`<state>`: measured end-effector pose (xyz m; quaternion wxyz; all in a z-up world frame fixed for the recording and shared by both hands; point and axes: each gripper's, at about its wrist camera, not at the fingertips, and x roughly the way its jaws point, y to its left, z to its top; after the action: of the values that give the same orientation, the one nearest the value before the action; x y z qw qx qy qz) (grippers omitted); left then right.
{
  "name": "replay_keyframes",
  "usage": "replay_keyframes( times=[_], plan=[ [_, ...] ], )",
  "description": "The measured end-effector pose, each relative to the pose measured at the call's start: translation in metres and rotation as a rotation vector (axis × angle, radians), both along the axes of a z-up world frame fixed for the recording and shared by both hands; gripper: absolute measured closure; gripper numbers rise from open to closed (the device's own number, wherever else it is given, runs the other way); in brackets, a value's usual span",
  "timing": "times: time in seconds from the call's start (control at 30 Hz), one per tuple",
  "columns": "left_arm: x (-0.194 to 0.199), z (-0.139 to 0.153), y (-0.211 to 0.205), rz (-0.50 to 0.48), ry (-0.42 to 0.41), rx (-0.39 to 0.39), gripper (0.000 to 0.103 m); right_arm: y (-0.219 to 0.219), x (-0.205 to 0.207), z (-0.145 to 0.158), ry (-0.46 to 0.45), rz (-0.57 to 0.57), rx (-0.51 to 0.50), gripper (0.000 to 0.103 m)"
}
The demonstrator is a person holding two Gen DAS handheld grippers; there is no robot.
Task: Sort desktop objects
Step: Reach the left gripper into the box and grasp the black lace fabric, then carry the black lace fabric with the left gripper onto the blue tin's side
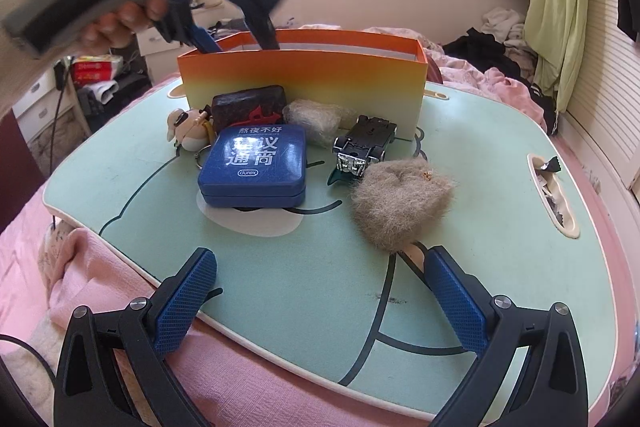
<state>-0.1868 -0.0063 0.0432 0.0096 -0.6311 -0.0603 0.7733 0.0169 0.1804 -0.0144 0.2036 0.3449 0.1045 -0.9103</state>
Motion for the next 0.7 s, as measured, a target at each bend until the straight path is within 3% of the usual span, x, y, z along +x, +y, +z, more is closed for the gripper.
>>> replay_keyframes(
  times=[0.07, 0.13, 0.2, 0.3, 0.4, 0.53, 0.7],
  plan=[
    [-0.004, -0.011, 0.007, -0.017, -0.016, -0.057, 0.040, -0.001, 0.000, 0.000, 0.001, 0.001, 0.002, 0.000],
    [-0.003, -0.012, 0.017, -0.078, 0.039, -0.117, 0.044, -0.001, 0.000, -0.001, 0.002, 0.001, 0.001, 0.000],
    [-0.002, -0.013, 0.022, -0.134, 0.070, -0.102, 0.054, -0.002, 0.000, -0.002, 0.002, 0.001, -0.001, 0.000],
    [0.003, -0.013, 0.017, -0.154, 0.102, -0.089, 0.061, -0.002, 0.000, -0.002, 0.001, 0.001, -0.001, 0.000],
    [0.008, 0.001, 0.004, -0.129, 0.150, -0.017, 0.068, -0.002, 0.000, -0.001, 0.002, 0.001, -0.001, 0.000],
    [0.029, 0.048, -0.003, -0.132, 0.304, 0.097, 0.068, -0.002, -0.001, -0.002, 0.002, 0.001, -0.002, 0.000],
    [0.087, 0.086, 0.003, -0.224, 0.453, 0.224, 0.067, -0.001, 0.000, -0.002, 0.002, 0.001, -0.001, 0.000]
  ],
)
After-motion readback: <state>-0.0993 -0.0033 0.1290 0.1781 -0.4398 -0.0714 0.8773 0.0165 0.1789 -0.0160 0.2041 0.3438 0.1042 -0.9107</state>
